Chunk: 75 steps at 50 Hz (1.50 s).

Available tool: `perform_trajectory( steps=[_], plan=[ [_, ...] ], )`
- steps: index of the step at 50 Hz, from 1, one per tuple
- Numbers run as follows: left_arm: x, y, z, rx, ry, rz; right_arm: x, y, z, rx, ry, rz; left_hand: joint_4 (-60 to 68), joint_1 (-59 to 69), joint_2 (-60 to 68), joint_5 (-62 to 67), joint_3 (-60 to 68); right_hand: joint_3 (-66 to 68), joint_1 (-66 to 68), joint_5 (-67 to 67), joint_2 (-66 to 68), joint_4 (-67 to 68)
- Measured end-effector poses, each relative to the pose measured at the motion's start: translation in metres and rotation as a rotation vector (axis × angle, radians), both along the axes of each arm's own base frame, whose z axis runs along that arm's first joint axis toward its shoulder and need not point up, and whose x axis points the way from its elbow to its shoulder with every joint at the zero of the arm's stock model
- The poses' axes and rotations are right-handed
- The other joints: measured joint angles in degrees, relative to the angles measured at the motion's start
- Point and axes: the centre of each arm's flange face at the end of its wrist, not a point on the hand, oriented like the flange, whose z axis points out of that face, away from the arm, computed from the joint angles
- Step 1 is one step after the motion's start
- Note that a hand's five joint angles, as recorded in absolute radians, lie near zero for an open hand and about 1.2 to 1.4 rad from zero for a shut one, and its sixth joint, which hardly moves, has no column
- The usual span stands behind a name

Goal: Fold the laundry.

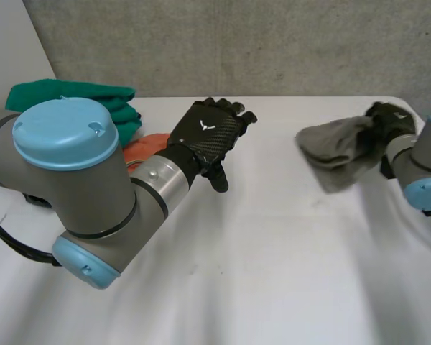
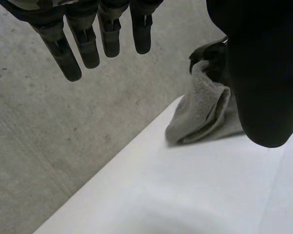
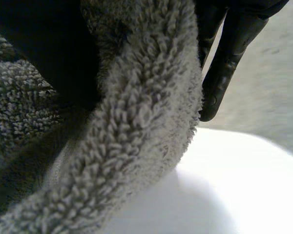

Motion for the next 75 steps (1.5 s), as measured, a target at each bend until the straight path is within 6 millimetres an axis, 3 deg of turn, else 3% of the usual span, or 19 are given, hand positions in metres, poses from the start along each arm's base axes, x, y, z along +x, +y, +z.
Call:
perform_trajectory(
  steps=[5, 14, 27, 32, 33, 37, 43, 49, 51, 53, 57, 60, 62, 65, 66, 71, 72, 74, 75],
  plan=[
    [-0.004, -0.005, -0.001, -0.012, 0.009, 0.000, -0.032, -0.031, -0.002, -0.061, 0.044, -0.099, 0.0, 0.0, 0.0, 0.0, 0.0, 0.0, 0.0, 0.0, 0.0, 0.0],
    [-0.010, -0.012, -0.016, 0.004, -0.005, 0.000, -0.071, -0.061, -0.007, -0.139, 0.139, -0.196, 0.0, 0.0, 0.0, 0.0, 0.0, 0.0, 0.0, 0.0, 0.0, 0.0],
    [-0.014, -0.013, -0.028, 0.023, -0.020, -0.004, -0.121, -0.073, -0.012, -0.144, 0.221, -0.231, 0.0, 0.0, 0.0, 0.0, 0.0, 0.0, 0.0, 0.0, 0.0, 0.0],
    [-0.015, -0.012, -0.025, 0.019, -0.016, -0.008, -0.126, -0.072, -0.015, -0.121, 0.253, -0.210, 0.0, 0.0, 0.0, 0.0, 0.0, 0.6, 0.0, 0.0, 0.0, 0.0],
    [-0.015, -0.011, -0.025, 0.018, -0.015, -0.009, -0.126, -0.070, -0.018, -0.102, 0.292, -0.201, 0.0, 0.0, 0.0, 0.0, 0.0, -30.0, -30.0, -28.8, -31.4, -29.6],
    [-0.015, -0.009, -0.023, 0.017, -0.013, -0.011, -0.128, -0.066, -0.026, -0.063, 0.406, -0.225, 0.0, 0.0, 0.0, 0.0, 0.0, -50.7, -42.5, -49.3, -52.6, -52.7],
    [-0.013, -0.005, -0.017, 0.011, -0.007, -0.013, -0.142, -0.061, -0.024, -0.027, 0.584, -0.328, 0.0, 0.0, 0.0, 0.0, 0.0, -53.2, -42.9, -51.0, -54.7, -54.6],
    [-0.009, -0.001, -0.003, -0.007, 0.012, -0.011, -0.156, -0.053, 0.015, -0.090, 0.680, -0.436, 0.0, 0.0, 0.0, 0.0, 0.0, -53.2, -42.9, -51.2, -54.7, -54.6],
    [-0.008, 0.000, 0.000, -0.013, 0.018, -0.011, -0.155, -0.050, 0.027, -0.123, 0.682, -0.443, 0.0, 0.0, 0.0, 0.0, 0.0, -53.2, -42.9, -51.2, -54.7, -54.6],
    [-0.006, 0.001, 0.008, -0.025, 0.028, -0.009, -0.149, -0.039, 0.063, -0.241, 0.682, -0.447, 0.0, 0.0, 0.0, 0.0, 0.0, -53.2, -42.9, -51.2, -54.7, -54.6],
    [-0.003, 0.003, 0.018, -0.044, 0.043, 0.000, -0.134, -0.022, 0.095, -0.365, 0.674, -0.411, 0.0, 0.0, 0.0, 0.0, 0.0, -53.2, -42.9, -51.2, -54.7, -54.6],
    [0.002, 0.002, 0.027, -0.063, 0.058, 0.021, -0.115, -0.007, 0.110, -0.440, 0.668, -0.357, 0.0, 0.0, 0.0, 0.0, 0.0, -53.2, -42.9, -51.2, -54.7, -54.6],
    [0.009, 0.000, 0.039, -0.086, 0.076, 0.059, -0.086, 0.015, 0.121, -0.516, 0.659, -0.263, 0.0, 0.0, 0.0, 0.0, 0.0, -53.2, -42.9, -51.2, -54.7, -54.6],
    [0.019, -0.009, 0.048, -0.108, 0.088, 0.113, -0.068, 0.027, 0.120, -0.530, 0.655, -0.200, 0.0, 0.0, 0.0, 0.0, 0.0, -53.2, -42.9, -51.2, -54.7, -54.6],
    [0.029, -0.019, 0.054, -0.127, 0.097, 0.165, -0.036, 0.054, 0.111, -0.532, 0.647, -0.072, 0.0, 0.0, 0.0, 0.0, 0.0, -53.2, -42.9, -51.2, -54.7, -54.6],
    [0.067, -0.059, 0.067, -0.189, 0.092, 0.335, 0.004, 0.103, 0.094, -0.499, 0.642, 0.128, 0.0, 0.0, 0.0, 0.0, 0.0, -53.2, -42.9, -51.3, -54.7, -54.6],
    [0.090, -0.082, 0.070, -0.227, 0.066, 0.424, 0.016, 0.127, 0.087, -0.470, 0.644, 0.218, 0.0, 0.0, 0.0, 0.0, 0.0, -53.2, -42.9, -51.4, -54.7, -54.6],
    [0.097, -0.089, 0.070, -0.239, 0.051, 0.452, 0.019, 0.133, 0.084, -0.457, 0.645, 0.241, 0.0, 0.0, 0.0, 0.0, 0.0, -53.2, -42.9, -51.4, -54.7, -54.6],
    [0.122, -0.117, 0.064, -0.280, -0.020, 0.539, 0.027, 0.158, 0.073, -0.390, 0.651, 0.340, 0.0, 0.0, 0.0, 0.0, 0.0, -53.2, -42.9, -51.5, -54.7, -54.6]
  ],
)
